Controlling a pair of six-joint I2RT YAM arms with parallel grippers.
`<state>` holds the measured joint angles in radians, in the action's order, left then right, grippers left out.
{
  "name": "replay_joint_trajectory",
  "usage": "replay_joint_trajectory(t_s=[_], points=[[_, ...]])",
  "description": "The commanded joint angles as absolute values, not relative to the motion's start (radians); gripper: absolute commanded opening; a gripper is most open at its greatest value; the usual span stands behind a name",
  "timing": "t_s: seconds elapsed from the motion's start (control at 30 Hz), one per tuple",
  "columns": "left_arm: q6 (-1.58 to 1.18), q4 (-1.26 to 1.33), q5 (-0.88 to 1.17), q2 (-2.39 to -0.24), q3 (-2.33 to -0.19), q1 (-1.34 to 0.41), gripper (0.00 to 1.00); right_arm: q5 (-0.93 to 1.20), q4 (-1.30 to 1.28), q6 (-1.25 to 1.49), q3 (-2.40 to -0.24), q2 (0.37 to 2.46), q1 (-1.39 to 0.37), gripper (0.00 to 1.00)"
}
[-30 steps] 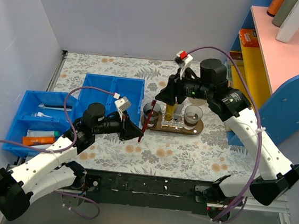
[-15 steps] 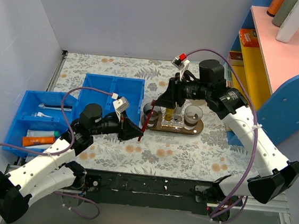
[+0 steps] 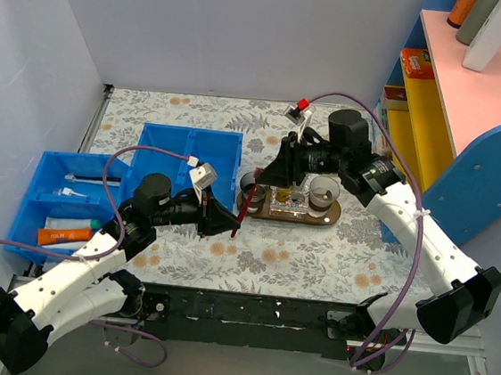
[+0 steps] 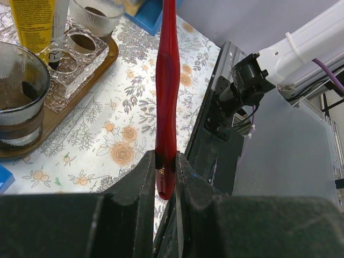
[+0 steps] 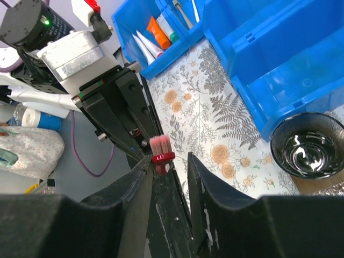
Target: Prepare toiletry sets of a toothbrush and toothpaste on the tray
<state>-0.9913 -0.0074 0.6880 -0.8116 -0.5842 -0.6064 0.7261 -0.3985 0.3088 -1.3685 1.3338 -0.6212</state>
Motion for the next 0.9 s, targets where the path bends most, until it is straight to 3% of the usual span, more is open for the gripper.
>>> replay_joint_trajectory(t_s=[0.0,0.7,0.83,0.87], points=[[-0.977,0.006,0.706,-0.798,-0.597,-0.614,0.00,0.764,-0.284,0.339,-1.370,1.307,-0.618,0.39],[-0.976,0.006,0.701,-0.792,-0.598,-0.614,0.00,0.808,-0.238,0.367,-1.332,1.299,-0.618,0.25],[-0.977,0.006,0.698,-0.790,-0.597,-0.614,0.00,0.837,-0.197,0.390,-1.315,1.299,-0.620,0.14],[-0.977,0.006,0.699,-0.788,-0.597,-0.614,0.00,0.841,-0.189,0.400,-1.304,1.298,-0.620,0.07]])
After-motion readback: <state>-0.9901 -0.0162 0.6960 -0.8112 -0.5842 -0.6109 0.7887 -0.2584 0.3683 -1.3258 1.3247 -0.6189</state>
